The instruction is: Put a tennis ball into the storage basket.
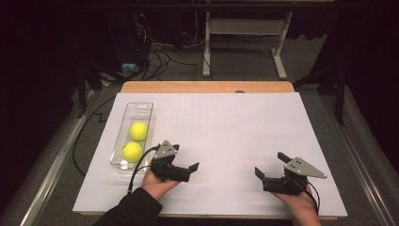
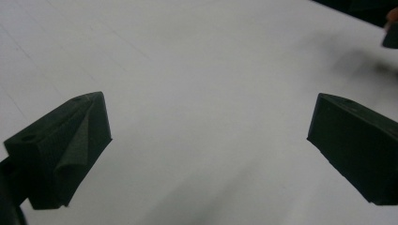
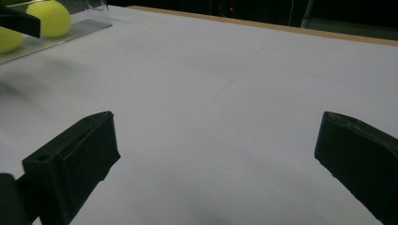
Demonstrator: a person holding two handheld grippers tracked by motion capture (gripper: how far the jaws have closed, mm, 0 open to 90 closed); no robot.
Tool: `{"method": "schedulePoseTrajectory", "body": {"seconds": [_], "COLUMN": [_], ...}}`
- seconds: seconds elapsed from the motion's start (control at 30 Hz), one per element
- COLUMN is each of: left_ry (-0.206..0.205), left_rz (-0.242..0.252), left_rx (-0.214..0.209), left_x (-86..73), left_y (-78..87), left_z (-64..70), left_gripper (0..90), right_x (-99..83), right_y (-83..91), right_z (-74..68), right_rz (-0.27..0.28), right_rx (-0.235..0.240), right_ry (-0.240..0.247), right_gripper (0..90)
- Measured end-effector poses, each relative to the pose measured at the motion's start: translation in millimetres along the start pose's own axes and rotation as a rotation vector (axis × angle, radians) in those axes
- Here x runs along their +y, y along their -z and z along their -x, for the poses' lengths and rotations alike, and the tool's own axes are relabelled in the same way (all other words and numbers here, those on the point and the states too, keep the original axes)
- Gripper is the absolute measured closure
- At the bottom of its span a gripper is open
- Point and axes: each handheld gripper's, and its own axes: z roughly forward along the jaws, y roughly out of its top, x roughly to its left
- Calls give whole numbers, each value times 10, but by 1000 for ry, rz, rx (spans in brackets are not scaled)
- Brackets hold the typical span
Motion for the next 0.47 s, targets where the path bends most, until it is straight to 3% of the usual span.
{"method": "schedulePoseTrajectory", "body": {"seconds": [0.1, 0.27, 0.47], "left_ry": [-6, 21, 40], "left_rz": [16, 52, 87], "left_rx": [-6, 4, 20], "left_x": [5, -45, -110], "left_y": [135, 381, 587], "left_z": [-8, -104, -120], "left_gripper": [5, 3, 8], "right_x": [16, 37, 35], "right_y": [22, 100, 188], "right_z": [1, 25, 85], "right_rz": [12, 32, 54], "right_rx": [-15, -32, -42], "right_ry": [-11, -24, -31], "right_gripper": [0, 0, 0]}}
